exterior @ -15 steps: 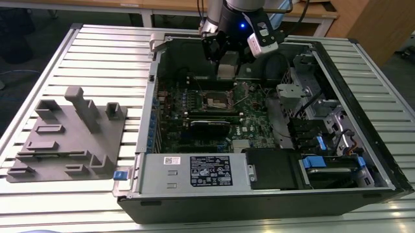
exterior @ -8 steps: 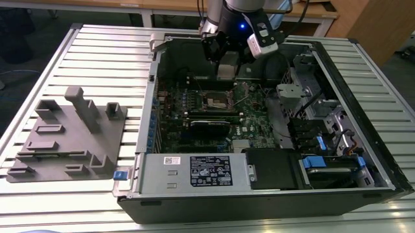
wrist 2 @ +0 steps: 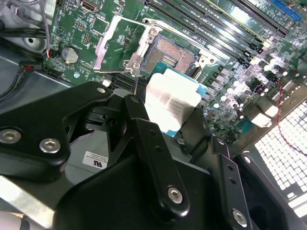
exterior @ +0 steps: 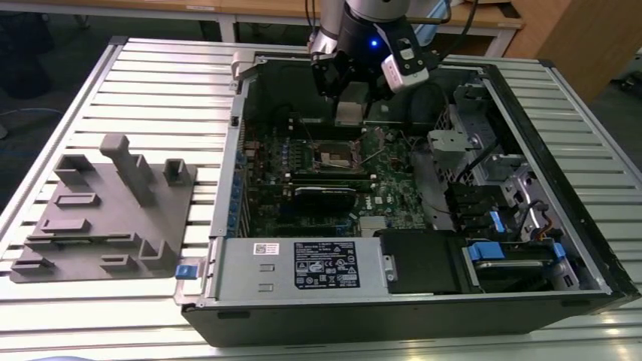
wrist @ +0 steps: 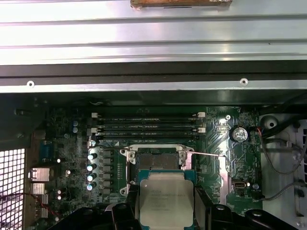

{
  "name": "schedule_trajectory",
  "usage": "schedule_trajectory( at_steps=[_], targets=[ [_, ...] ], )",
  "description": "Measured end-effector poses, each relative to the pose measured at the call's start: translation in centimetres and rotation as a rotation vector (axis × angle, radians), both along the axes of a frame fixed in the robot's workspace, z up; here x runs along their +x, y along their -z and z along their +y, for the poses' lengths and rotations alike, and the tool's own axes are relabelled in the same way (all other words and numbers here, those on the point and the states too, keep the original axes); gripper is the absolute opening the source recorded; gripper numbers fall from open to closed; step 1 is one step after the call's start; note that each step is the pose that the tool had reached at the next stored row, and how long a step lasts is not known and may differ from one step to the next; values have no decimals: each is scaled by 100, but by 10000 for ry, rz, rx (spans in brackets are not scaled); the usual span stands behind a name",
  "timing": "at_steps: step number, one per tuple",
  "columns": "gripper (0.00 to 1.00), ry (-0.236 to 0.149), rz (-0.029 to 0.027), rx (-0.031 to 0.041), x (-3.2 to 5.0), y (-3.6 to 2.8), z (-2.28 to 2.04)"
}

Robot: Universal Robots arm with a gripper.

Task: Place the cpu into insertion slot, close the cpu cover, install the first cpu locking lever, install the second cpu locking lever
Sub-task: 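Place the cpu into insertion slot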

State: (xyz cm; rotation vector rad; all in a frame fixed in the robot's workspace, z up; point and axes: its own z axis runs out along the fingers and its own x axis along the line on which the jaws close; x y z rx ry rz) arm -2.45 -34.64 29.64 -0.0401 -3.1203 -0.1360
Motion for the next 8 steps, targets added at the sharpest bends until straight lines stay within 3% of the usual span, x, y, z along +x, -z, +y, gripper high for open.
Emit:
schedule_trajectory(
  at_steps=[8],
  targets=[
    [54, 0, 1, -1, -1, 12, 0]
  ],
)
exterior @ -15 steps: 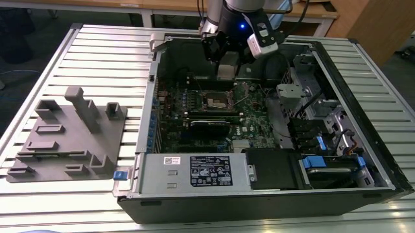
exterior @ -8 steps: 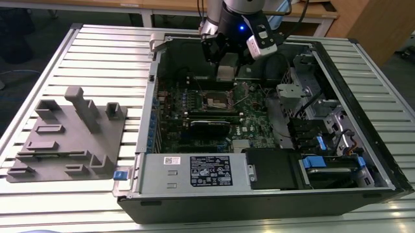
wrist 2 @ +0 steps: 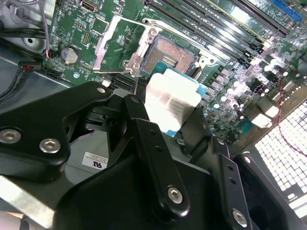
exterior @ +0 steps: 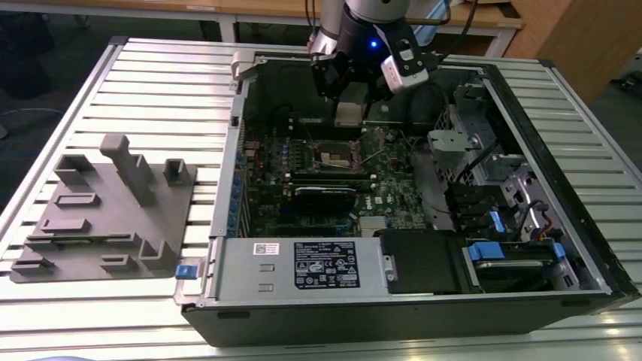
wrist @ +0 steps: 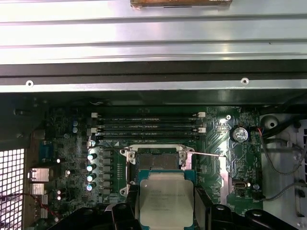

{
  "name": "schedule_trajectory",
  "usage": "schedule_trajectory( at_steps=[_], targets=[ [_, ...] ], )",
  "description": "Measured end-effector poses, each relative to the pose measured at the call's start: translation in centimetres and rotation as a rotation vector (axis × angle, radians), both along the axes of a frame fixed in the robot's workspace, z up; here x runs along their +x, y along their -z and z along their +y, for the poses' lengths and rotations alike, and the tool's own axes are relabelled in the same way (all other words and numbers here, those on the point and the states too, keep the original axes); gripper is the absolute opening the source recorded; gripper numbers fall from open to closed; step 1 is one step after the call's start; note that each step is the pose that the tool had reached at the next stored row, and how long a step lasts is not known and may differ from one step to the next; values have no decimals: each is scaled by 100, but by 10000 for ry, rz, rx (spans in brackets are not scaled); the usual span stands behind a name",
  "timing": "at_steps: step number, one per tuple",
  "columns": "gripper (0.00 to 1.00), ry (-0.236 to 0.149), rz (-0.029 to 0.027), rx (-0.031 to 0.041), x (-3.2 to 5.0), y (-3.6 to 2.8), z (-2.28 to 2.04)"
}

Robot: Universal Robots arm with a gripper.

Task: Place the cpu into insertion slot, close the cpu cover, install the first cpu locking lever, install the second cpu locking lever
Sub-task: 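Place the cpu into insertion slot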

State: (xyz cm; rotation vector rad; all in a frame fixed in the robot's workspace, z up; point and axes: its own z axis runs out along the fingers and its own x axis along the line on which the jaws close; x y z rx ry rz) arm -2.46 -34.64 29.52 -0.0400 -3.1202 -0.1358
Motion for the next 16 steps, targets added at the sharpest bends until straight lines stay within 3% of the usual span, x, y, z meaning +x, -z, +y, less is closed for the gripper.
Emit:
schedule_trajectory(
  at_steps=[13, 16],
  targets=[
    [54, 0, -3, 1, -18, 5, 0],
    [54, 0, -3, 3, -24, 37, 0]
  ],
)
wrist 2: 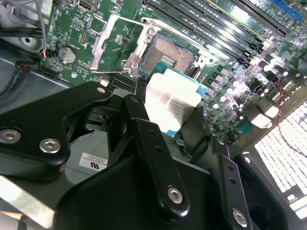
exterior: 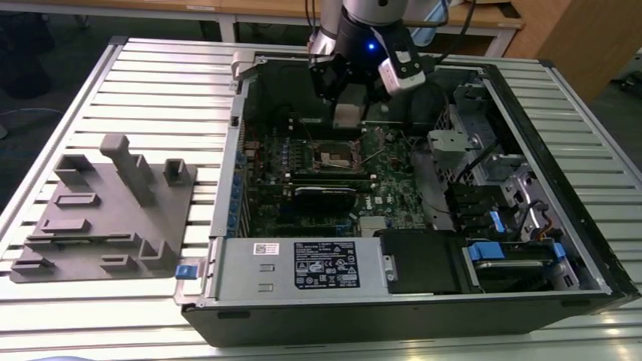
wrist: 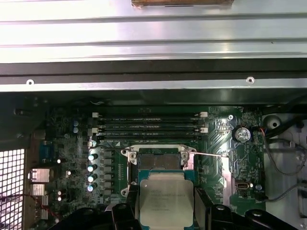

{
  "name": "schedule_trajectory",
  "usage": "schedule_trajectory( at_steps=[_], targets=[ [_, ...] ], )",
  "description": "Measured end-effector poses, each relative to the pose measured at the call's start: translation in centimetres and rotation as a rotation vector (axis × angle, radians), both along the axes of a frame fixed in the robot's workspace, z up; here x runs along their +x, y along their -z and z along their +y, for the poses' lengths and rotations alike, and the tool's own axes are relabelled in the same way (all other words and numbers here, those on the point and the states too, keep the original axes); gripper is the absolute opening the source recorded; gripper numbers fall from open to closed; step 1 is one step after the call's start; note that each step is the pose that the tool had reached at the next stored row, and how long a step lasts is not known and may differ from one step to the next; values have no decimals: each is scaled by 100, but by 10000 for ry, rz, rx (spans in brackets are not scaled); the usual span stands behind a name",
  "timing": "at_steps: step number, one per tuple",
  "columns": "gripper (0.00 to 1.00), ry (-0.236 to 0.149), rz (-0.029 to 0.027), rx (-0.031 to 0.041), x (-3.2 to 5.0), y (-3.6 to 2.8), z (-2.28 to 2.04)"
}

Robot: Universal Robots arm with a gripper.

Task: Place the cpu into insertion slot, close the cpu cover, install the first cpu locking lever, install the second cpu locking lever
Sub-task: 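Place the cpu into insertion slot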

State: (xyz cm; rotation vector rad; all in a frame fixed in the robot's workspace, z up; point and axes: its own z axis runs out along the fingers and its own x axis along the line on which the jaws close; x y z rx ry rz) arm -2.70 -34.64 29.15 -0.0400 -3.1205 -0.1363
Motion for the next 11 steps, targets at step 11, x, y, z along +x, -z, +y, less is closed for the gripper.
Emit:
schedule_trajectory(
  at_steps=[11],
  targets=[
    [54, 0, -1, 2, -2, 47, 0]
  ],
)
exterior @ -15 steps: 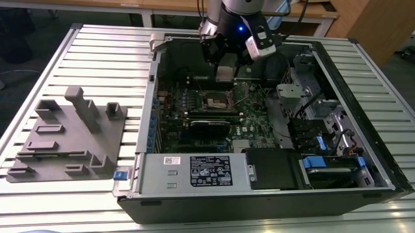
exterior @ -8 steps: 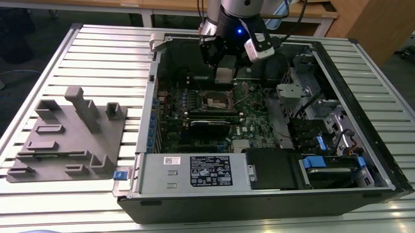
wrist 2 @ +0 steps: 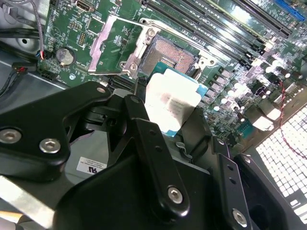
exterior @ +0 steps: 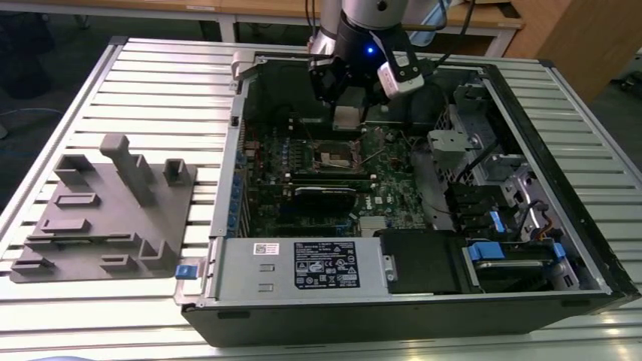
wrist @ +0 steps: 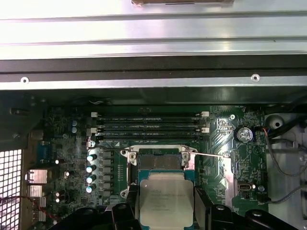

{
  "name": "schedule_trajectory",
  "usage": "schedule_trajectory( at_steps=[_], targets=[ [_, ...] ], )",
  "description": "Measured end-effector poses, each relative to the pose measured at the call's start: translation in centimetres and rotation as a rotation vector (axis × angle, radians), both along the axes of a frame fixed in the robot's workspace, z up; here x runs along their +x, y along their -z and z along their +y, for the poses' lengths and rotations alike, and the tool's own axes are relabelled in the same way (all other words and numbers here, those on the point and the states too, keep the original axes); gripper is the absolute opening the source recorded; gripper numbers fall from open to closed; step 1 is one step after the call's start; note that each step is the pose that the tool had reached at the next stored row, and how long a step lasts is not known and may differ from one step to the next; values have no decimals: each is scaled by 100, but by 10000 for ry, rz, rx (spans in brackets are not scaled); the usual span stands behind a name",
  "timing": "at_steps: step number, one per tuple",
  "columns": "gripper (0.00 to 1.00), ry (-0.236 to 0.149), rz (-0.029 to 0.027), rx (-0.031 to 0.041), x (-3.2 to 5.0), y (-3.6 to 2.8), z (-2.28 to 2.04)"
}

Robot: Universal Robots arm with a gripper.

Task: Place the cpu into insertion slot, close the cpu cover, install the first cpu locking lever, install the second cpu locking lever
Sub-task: 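Place the cpu into insertion slot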

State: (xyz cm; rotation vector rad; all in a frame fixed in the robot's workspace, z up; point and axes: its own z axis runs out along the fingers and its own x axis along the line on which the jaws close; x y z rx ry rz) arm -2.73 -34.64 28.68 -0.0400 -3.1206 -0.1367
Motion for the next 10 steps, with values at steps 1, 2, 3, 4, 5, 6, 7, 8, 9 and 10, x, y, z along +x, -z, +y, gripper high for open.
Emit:
schedule_trajectory(
  at_steps=[1, 2, 3, 4, 5, 6, 7, 8, 9, 10],
  targets=[
    [54, 0, 1, -2, 0, 2, 0],
    [54, 0, 2, -4, 0, 5, 0],
    [54, 0, 2, -5, 0, 7, -1],
    [54, 0, 2, -5, 0, 7, -1],
    [54, 0, 1, -4, 0, 13, 0],
    [54, 0, 2, -4, 0, 18, 0],
    [54, 0, 2, -3, 0, 19, 0],
    [54, 0, 1, -2, 0, 21, 0],
    [54, 0, 2, -4, 0, 25, -1],
    [54, 0, 2, -4, 0, 27, -1]
  ],
)
